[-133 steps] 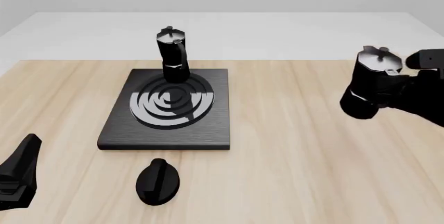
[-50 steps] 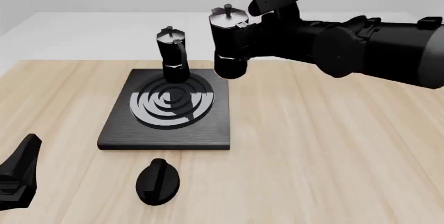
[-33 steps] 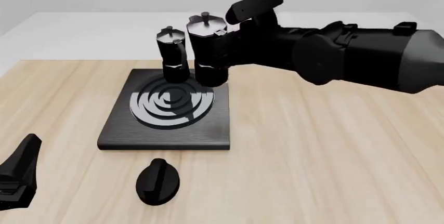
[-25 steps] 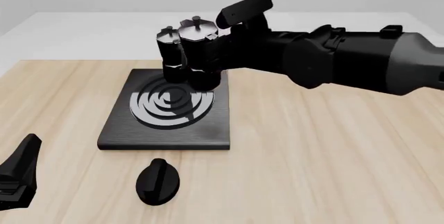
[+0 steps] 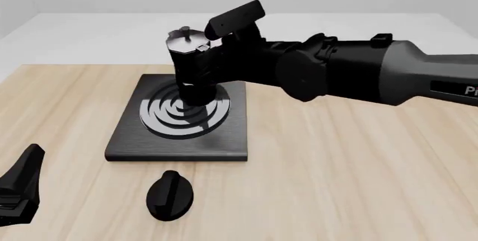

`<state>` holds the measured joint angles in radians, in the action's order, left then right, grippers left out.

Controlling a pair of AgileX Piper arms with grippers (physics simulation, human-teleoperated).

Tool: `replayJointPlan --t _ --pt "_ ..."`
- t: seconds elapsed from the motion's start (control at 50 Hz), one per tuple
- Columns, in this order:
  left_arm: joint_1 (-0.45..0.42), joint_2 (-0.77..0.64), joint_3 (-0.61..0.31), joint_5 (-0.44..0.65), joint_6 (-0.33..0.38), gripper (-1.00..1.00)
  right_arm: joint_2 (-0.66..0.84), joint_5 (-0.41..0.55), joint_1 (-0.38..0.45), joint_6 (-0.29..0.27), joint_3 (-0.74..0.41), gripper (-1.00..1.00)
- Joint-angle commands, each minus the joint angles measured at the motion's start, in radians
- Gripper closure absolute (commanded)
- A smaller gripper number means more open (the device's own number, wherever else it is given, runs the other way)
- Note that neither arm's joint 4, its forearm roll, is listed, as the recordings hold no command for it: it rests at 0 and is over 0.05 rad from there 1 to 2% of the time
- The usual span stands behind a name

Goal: Put both moka pots on the stove.

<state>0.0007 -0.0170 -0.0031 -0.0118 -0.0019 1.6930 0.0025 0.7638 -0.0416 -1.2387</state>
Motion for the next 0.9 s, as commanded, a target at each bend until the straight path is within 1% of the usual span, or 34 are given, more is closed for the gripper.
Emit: replayJointPlan --t 0.02,0.14,0.42,0.48,0.68,0.9 --pt "0.000 0.000 0.000 0.000 0.000 -1.00 0.013 -0.002 0.012 0.007 -0.061 1.00" --pt "0.000 0.000 0.000 0.000 0.000 -1.00 0.041 -0.003 0.014 0.010 -0.085 1.00" --pt "0.000 0.000 0.000 0.000 0.000 -1.00 0.145 0.004 0.001 0.019 -0.180 1.00" --pt "0.000 0.000 0.000 0.000 0.000 -1.00 0.154 0.004 0.001 0.017 -0.188 1.00" --pt "0.000 0.000 0.000 0.000 0.000 -1.00 0.205 0.009 0.011 0.036 -0.235 1.00" --pt "0.000 0.000 0.000 0.000 0.000 -1.00 0.230 0.004 0.030 0.049 -0.254 1.00"
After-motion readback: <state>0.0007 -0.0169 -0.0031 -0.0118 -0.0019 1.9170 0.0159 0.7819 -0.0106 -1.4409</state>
